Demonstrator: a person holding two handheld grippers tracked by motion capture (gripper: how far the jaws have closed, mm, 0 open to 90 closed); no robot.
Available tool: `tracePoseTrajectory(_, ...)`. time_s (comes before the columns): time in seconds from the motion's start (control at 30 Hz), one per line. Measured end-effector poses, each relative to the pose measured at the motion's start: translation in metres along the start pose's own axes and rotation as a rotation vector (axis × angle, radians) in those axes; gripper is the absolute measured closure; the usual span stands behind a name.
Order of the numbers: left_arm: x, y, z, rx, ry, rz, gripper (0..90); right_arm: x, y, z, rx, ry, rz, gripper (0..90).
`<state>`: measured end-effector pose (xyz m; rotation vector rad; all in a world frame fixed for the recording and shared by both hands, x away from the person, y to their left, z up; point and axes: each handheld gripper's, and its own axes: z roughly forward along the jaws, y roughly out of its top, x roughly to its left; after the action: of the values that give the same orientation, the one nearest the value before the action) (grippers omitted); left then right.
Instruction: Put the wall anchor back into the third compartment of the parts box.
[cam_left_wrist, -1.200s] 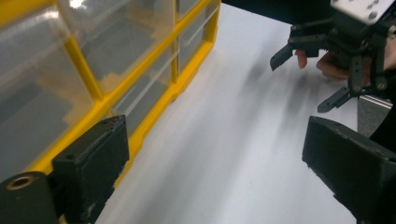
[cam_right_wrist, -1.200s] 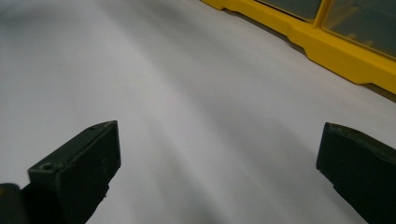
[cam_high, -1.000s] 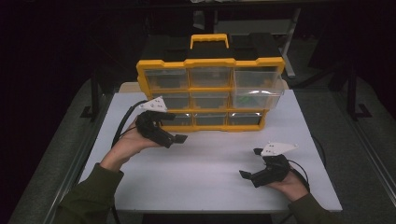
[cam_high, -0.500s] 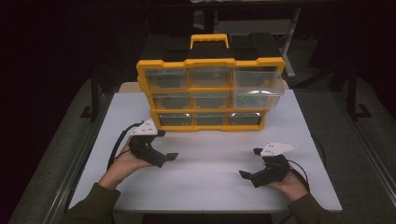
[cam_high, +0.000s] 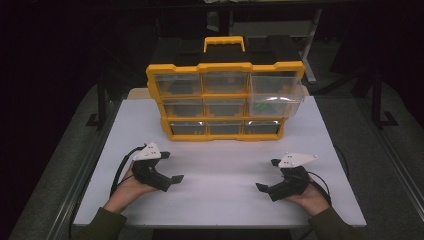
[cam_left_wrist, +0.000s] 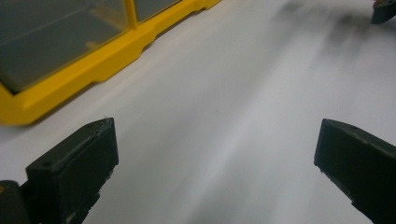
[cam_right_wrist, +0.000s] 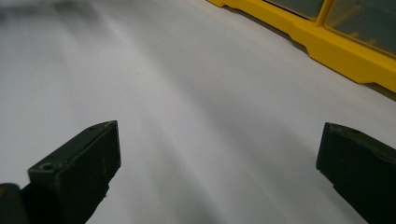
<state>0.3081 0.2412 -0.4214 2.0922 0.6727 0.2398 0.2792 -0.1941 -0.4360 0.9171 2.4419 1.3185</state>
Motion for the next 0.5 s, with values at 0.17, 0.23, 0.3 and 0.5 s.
tracePoseTrajectory(0.17,0.0,-0.016,-0.004,-0.005,0.012,-0.007,0.0,0.0,0.0,0.0,0.003,0.004,0.003,0.0)
tracePoseTrajectory(0.23,0.0,-0.021,-0.005,-0.013,0.008,-0.01,0.0,0.0,0.0,0.0,0.003,0.004,0.002,0.0)
tracePoseTrajectory(0.3,-0.001,-0.025,-0.007,-0.013,0.022,-0.008,0.0,0.001,0.0,0.0,0.005,0.002,0.001,0.0)
tracePoseTrajectory(0.5,-0.001,-0.032,-0.011,-0.038,0.023,-0.006,0.0,0.001,0.0,0.001,0.009,0.0,-0.003,0.0)
